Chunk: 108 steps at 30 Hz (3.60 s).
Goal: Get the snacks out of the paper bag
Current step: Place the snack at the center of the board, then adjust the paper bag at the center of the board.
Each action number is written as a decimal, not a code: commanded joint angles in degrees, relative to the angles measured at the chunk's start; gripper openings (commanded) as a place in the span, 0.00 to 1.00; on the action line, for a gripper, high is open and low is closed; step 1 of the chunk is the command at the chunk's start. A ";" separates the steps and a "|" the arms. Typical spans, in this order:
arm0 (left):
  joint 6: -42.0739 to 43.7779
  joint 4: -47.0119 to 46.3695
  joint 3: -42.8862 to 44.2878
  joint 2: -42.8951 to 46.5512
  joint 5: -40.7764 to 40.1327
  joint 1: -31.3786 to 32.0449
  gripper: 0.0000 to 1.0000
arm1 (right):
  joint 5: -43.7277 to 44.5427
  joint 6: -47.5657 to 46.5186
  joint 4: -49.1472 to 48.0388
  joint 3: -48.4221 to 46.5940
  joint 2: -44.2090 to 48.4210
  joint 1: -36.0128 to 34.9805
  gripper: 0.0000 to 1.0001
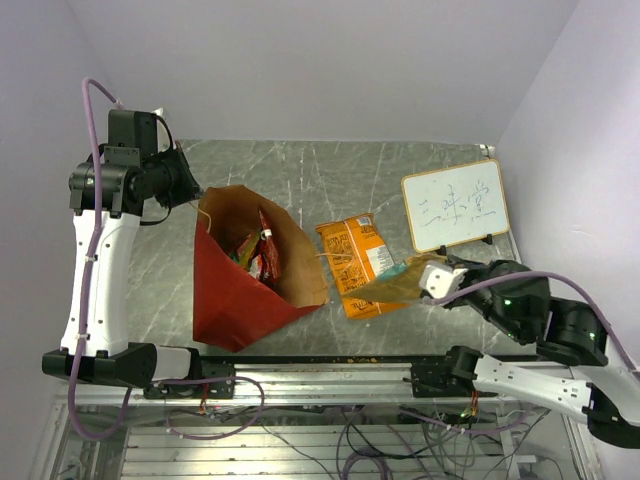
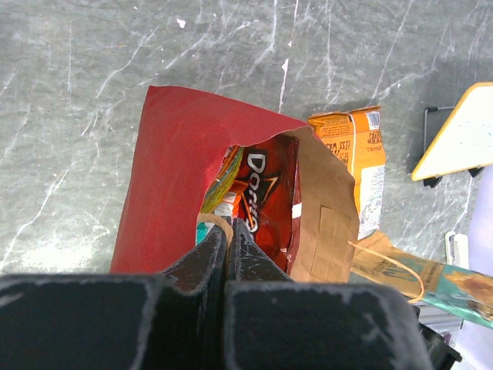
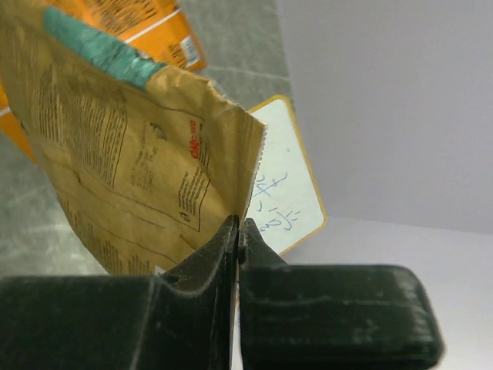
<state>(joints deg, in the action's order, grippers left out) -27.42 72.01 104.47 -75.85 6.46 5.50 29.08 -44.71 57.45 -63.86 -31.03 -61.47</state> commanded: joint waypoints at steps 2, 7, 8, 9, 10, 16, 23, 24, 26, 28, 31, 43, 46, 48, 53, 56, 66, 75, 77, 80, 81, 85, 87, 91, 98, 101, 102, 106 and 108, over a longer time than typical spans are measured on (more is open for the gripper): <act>0.77 -1.17 2.29 0.05 0.62 0.39 0.07 | -3.40 -7.52 2.01 5.44 -1.13 -0.05 0.00; 0.83 -1.11 2.30 0.04 1.28 0.39 0.07 | -5.50 -12.06 -13.50 13.62 -4.84 -0.09 0.00; 0.75 -1.18 2.24 0.02 1.57 0.39 0.07 | -6.07 -12.41 -15.46 14.15 -6.69 -0.07 0.00; 0.71 -1.29 2.23 0.01 1.81 0.39 0.07 | -6.98 -12.68 -16.87 14.54 -8.44 0.02 0.00; 0.55 -1.40 2.30 0.02 1.87 0.39 0.07 | -7.79 -12.94 -18.47 14.90 -10.13 0.23 0.00; 0.66 -1.79 3.17 -0.18 2.46 0.39 0.07 | -21.44 -18.11 -24.81 15.85 -17.42 12.43 0.00; 0.75 -1.80 1.80 1.31 1.79 0.39 0.07 | -38.77 -26.23 -31.87 12.93 -28.88 24.36 0.00; 0.66 -1.64 1.53 1.59 1.60 0.39 0.07 | -39.42 -26.36 -33.31 12.62 -30.73 24.61 0.00; 0.41 -1.61 0.77 2.41 1.65 0.40 0.07 | -41.50 -26.93 -36.86 12.09 -34.33 24.83 0.00; -0.04 -1.96 -0.59 3.56 1.92 0.39 0.07 | -42.60 -27.62 -39.83 11.41 -37.96 24.98 0.00; -1.49 -3.10 -4.19 5.40 3.32 0.39 0.07 | -41.98 -29.76 -42.75 9.35 -43.94 25.28 0.00; -4.91 -4.16 -8.00 8.14 5.01 0.39 0.07 | -45.48 -32.84 -53.22 3.45 -59.05 28.94 0.00; -5.18 -4.19 -7.17 8.00 4.34 0.39 0.07 | -44.24 -28.15 -58.74 4.30 -59.44 28.95 0.27; -5.34 -4.68 -7.13 8.15 4.03 0.39 0.07 | -40.14 -22.74 -63.68 5.75 -57.96 28.45 0.45; -6.43 -6.92 -8.14 7.97 4.36 0.39 0.07 | -29.05 -6.81 -60.86 5.45 -51.09 28.08 0.64; -6.15 -7.91 -7.83 7.38 3.56 0.39 0.07 | -21.96 5.56 -54.43 3.88 -46.76 28.16 0.66; -4.25 -6.92 -0.56 0.02 3.37 0.30 0.07 | -31.03 50.19 -39.82 -4.35 -37.69 28.07 0.76; -4.05 -6.97 1.15 -2.22 3.46 0.23 0.07 | -54.33 60.65 -32.44 -10.44 -44.77 28.01 0.71; -3.47 -6.23 2.29 -2.65 2.75 0.00 0.07 | -55.33 60.80 -27.38 -13.86 -49.00 27.94 0.71; -2.62 -4.98 5.08 -3.62 0.84 -0.43 0.07 | -60.49 60.44 -23.24 -17.22 -53.97 27.99 0.71; -2.44 -4.31 6.56 -4.30 -0.08 -0.55 0.07 | -63.59 60.11 -22.02 -18.28 -56.20 27.80 0.71; -0.52 -1.49 16.09 -8.90 -2.83 -0.82 0.07 | -67.31 59.17 -18.59 -21.10 -61.50 24.32 0.70; 0.77 -0.79 19.61 -11.19 -3.78 -1.15 0.07 | -65.37 59.44 -17.99 -22.10 -63.44 21.04 0.68; 2.01 -1.99 22.69 -13.86 -0.57 -2.26 0.07 | -63.58 62.16 -17.99 -23.74 -66.38 16.00 0.67; 2.61 -6.87 15.15 -11.12 10.61 -2.40 0.07 | -64.36 69.38 -28.34 -19.58 -64.81 10.88 0.66; 2.20 -7.87 9.37 -8.24 13.69 -2.42 0.07 | -58.65 65.36 -24.06 -21.71 -64.31 11.19 0.66; 2.13 -7.99 7.88 -7.36 14.29 -2.42 0.07 | -56.30 63.80 -22.60 -22.53 -63.85 11.55 0.67; 2.23 -7.53 3.83 -4.70 14.77 -2.42 0.07 | -42.91 61.23 -19.42 -24.02 -61.49 15.89 0.82; 2.55 -6.53 3.47 -4.17 13.74 -2.42 0.07 | -37.33 67.01 -17.75 -24.75 -61.90 21.64 0.95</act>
<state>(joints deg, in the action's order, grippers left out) -25.69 67.59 108.38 -83.13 17.23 3.20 -22.96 18.83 36.18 -85.43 -95.72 -47.83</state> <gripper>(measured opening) 0.071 0.879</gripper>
